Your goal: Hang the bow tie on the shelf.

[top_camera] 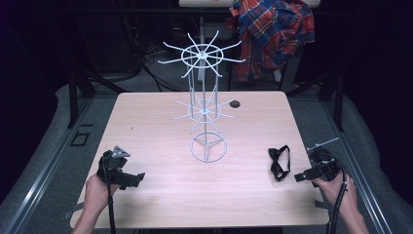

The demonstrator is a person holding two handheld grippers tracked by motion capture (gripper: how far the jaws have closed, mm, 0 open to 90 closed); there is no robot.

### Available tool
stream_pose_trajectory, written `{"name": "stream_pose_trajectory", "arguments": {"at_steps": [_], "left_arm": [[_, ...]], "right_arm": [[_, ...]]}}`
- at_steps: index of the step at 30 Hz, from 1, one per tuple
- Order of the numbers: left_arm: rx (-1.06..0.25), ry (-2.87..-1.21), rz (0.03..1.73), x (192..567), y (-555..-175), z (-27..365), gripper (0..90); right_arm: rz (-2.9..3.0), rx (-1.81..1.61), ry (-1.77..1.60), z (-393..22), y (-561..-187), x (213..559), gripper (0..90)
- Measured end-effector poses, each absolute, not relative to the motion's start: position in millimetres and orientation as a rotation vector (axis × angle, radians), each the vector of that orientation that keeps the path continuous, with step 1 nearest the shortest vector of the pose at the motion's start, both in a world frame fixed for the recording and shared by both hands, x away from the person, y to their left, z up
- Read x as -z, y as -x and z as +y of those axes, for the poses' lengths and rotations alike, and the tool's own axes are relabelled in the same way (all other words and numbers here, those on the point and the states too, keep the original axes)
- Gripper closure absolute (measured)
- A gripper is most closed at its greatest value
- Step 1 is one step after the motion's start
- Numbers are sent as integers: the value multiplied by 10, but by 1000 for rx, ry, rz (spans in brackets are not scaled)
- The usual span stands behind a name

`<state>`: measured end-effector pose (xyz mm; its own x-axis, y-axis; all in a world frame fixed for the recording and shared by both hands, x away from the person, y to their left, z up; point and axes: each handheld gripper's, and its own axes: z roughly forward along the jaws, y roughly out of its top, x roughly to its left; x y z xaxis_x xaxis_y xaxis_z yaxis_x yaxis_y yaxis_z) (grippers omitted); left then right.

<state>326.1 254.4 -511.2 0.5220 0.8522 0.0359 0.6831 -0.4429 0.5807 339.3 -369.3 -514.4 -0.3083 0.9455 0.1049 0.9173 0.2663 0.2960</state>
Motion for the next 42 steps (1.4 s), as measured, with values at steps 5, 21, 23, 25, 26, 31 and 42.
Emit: {"name": "stream_pose_trajectory", "arguments": {"at_steps": [5,21,23,25,26,31,42], "left_arm": [[-444,-2256,1243,5107,-3257,2544,1],[-458,-2260,1240,5098,-3241,2534,1],[-459,-2259,1244,5098,-3240,2541,1],[-460,-2258,1246,5095,-3235,2547,1],[-464,-2258,1246,5090,-3233,2549,1],[-456,-2254,1249,5085,-3234,2560,0],[-462,-2250,1254,5094,-3236,2560,0]], "right_arm": [[2420,-451,-1785,-3679,-3399,5138,96],[2371,-507,-1782,-3623,-3512,5065,81],[2365,-529,-1790,-3625,-3552,5064,80],[2353,-550,-1802,-3617,-3595,5075,69],[2363,-541,-1800,-3610,-3623,5080,49],[2362,-517,-1795,-3528,-3754,5121,19],[2322,-574,-1846,-3484,-4004,5231,276]]}}
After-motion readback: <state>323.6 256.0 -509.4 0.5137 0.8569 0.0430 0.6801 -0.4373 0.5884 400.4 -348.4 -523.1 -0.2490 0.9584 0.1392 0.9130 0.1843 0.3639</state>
